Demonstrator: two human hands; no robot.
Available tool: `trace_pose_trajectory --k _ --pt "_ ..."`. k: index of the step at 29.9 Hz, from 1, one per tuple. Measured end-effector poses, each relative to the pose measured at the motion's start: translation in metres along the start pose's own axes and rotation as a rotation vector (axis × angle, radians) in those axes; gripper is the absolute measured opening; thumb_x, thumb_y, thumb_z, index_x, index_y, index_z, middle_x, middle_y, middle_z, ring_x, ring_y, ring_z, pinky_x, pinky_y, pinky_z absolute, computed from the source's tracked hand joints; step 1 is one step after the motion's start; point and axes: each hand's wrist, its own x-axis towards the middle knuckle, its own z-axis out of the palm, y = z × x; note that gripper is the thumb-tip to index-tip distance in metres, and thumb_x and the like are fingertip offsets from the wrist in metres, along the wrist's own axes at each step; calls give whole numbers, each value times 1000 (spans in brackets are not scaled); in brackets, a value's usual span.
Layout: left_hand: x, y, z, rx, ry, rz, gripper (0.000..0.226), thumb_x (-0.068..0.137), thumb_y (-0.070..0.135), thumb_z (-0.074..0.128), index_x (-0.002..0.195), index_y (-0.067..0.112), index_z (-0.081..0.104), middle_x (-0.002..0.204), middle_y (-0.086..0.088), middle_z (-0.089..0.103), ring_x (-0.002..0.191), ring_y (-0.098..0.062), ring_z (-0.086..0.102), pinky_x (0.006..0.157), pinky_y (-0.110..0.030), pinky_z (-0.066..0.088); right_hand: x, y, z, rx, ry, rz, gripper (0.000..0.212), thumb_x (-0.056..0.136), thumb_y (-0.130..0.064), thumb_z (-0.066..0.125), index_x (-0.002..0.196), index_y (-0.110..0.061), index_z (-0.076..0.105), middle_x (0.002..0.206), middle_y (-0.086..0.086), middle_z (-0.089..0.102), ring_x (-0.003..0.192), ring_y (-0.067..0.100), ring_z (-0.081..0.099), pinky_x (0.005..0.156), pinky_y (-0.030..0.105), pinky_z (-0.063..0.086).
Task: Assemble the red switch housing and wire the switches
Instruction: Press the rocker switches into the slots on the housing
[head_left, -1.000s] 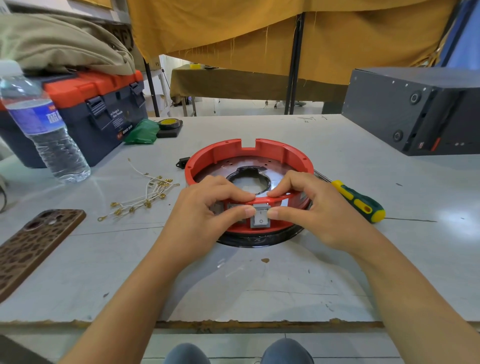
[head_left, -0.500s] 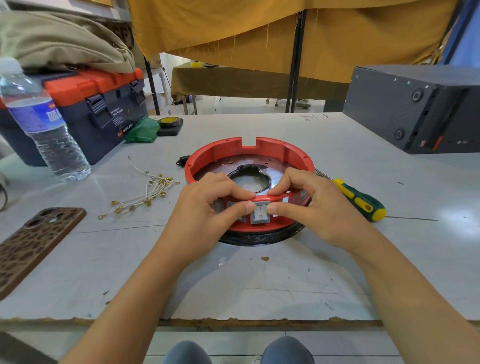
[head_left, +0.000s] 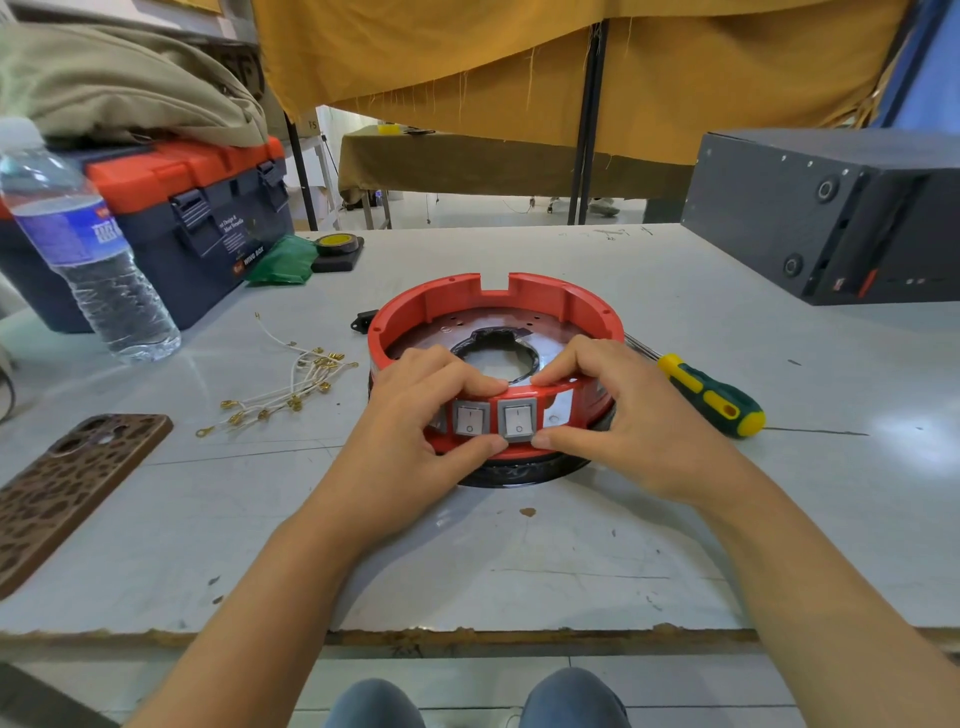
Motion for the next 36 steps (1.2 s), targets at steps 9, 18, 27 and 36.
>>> trace_pose_trajectory --k 9,18,27,36 --pt "1 1 3 33 17 -13 26 75 27 68 100 20 64 95 9 56 96 1 44 85 -20 34 0 -3 3 -80 37 -12 36 75 -24 77 85 -41 47 98 -10 57 97 2 44 74 1 27" --pt "1 2 3 40 11 -19 23 75 24 67 98 19 64 92 8 56 93 -1 46 84 -17 31 0 -2 3 -73 23 -5 31 76 -25 76 87 -38 50 98 -11 57 98 6 45 76 4 30" --pt "3 4 -13 -240 -53 -90 25 79 22 61 103 24 71 105 15 64 109 -3 53 88 -18 44 6 -4 -9 138 104 55 7 84 -25 67 86 -32 68 86 -23 66 87 -8 58 72 5 44" --pt "48 -71 -26 -553 66 -642 31 97 22 51 127 17 56 116 1 67 104 -11 63 101 -31 45 64 38 -33 441 216 522 43 85 11 52 119 -16 59 123 9 62 98 22 62 89 36 52"
